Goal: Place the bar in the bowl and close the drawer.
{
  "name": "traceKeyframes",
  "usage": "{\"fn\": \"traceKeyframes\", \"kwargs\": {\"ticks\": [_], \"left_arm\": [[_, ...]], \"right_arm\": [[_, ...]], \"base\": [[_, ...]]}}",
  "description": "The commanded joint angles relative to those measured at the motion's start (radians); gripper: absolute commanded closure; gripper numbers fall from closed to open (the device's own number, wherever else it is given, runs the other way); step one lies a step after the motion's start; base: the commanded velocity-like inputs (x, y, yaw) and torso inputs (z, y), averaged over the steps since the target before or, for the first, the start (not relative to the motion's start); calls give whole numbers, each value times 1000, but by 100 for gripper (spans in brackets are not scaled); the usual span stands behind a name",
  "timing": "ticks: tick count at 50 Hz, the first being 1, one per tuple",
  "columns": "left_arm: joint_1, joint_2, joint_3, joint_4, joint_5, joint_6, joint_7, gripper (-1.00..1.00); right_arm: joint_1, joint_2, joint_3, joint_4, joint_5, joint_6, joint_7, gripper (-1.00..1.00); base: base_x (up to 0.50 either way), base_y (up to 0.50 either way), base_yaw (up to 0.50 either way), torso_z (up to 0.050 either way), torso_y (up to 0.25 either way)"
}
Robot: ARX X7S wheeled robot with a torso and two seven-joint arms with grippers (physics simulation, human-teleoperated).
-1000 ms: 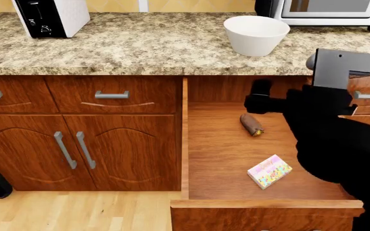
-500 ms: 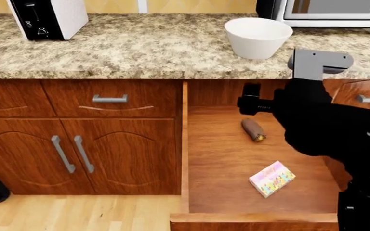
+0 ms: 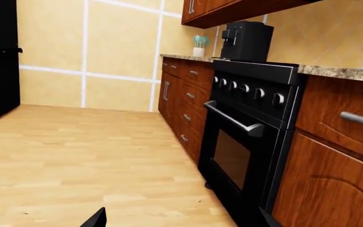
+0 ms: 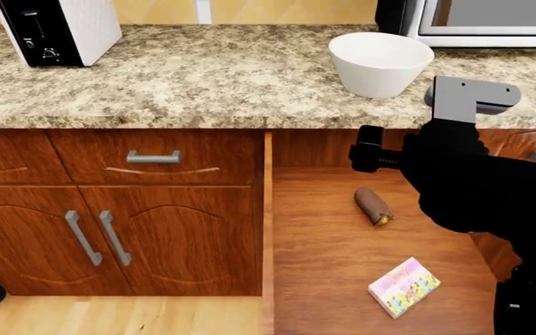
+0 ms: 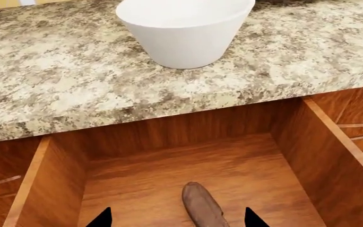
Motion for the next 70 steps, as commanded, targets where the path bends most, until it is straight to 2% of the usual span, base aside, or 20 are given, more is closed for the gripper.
{"fn": "traceKeyframes", "kwargs": {"ticks": [1,28,70], "left_arm": [[-8,-1,3,-2,1,-4,1,-100],[-4,8,-5,-10,-18,16,31,-100],[-11,4,-2,12,-5,-7,17,-100]], "right_arm": [[-16,3,18,-20,39,12,34,-100],[0,1,14,-19,59,-1,40,-100],[-11,11,24,-48,107,-16,72,-100]], "base": [[0,0,0,0,0],[55,0,0,0,0],[116,0,0,0,0]]}}
